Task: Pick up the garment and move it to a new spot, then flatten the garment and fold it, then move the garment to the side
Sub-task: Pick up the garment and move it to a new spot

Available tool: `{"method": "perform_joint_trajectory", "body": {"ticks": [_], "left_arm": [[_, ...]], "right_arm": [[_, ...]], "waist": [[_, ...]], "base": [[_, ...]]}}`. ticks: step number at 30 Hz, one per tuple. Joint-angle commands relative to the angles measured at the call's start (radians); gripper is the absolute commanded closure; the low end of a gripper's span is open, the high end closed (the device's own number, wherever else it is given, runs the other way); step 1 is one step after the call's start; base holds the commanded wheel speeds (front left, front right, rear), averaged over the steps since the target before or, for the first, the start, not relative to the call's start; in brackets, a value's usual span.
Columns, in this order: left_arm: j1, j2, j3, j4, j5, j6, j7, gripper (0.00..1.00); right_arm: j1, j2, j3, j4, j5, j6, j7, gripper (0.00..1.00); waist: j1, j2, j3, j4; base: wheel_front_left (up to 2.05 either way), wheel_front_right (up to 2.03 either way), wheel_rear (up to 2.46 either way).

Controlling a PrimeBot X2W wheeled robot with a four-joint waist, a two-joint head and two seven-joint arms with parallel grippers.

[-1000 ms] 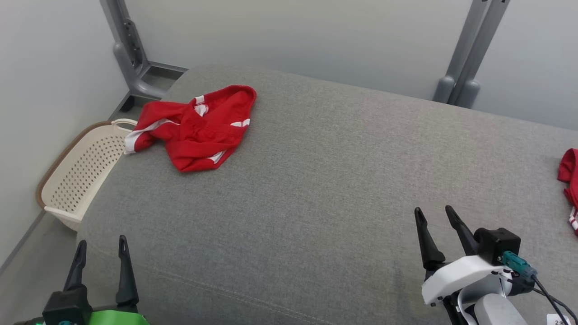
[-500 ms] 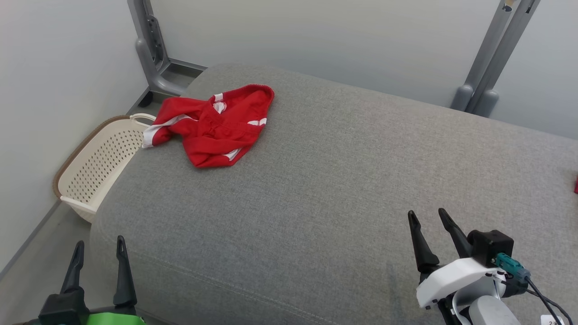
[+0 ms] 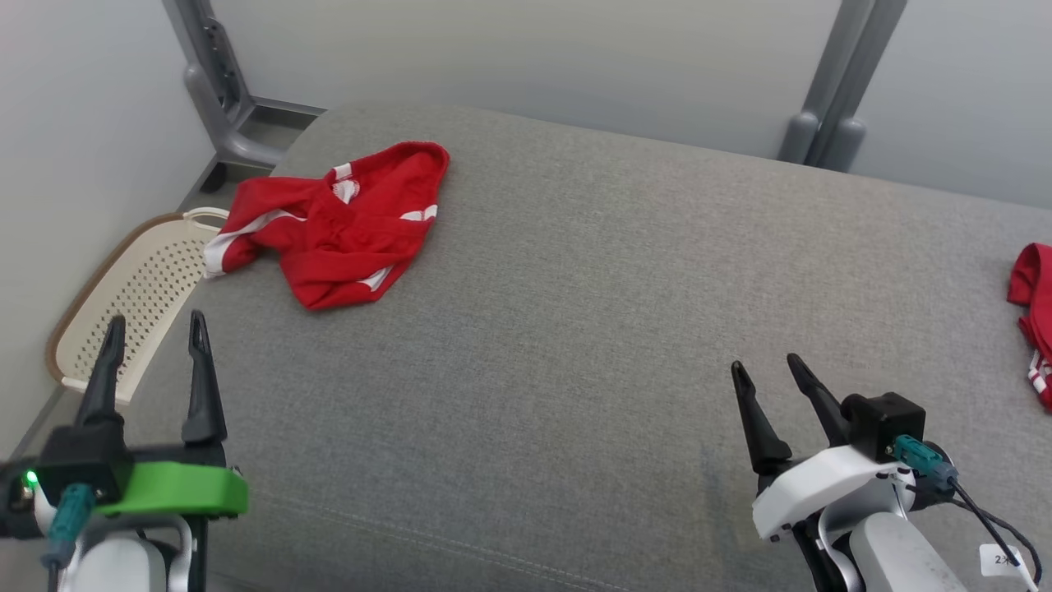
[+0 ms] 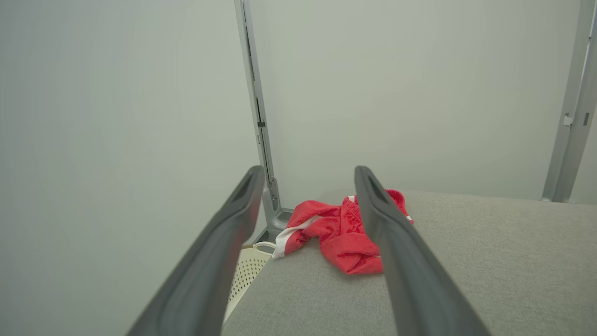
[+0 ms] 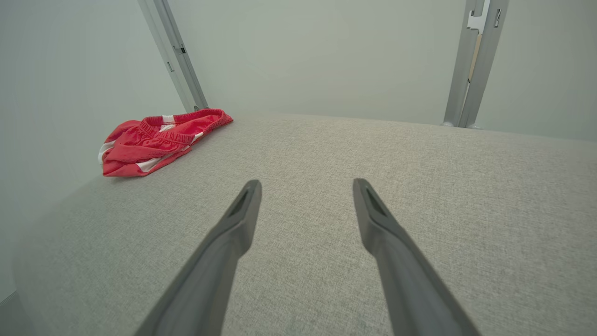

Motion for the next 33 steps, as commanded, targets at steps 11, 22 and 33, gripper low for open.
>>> {"method": "perform_joint_trajectory", "body": {"ticks": [11, 22, 33], "left_arm": [[-0.298, 0.092, 0.010, 0.104, -0.026, -0.028, 0.021, 0.00], [-0.570, 0.180, 0.001, 0.329, -0.064, -0.051, 0.078, 0.00], [-0.724, 0.288, 0.006, 0.690, -0.116, -0.064, 0.125, 0.00]], "right_arm": [[-0.068, -0.047, -0.010, -0.050, -0.006, 0.000, 0.023, 0.00], [-0.125, -0.052, -0.020, -0.079, -0.008, 0.000, 0.018, 0.00], [-0.156, -0.056, -0.029, -0.076, -0.002, 0.000, 0.011, 0.00]], "waist": [[0.0000, 0.0000, 0.147, -0.183], [0.0000, 0.0000, 0.250, -0.303], [0.0000, 0.0000, 0.310, -0.402]], "base": [[0.00, 0.00, 0.00], [0.00, 0.00, 0.00], [0.00, 0.00, 0.00]]}}
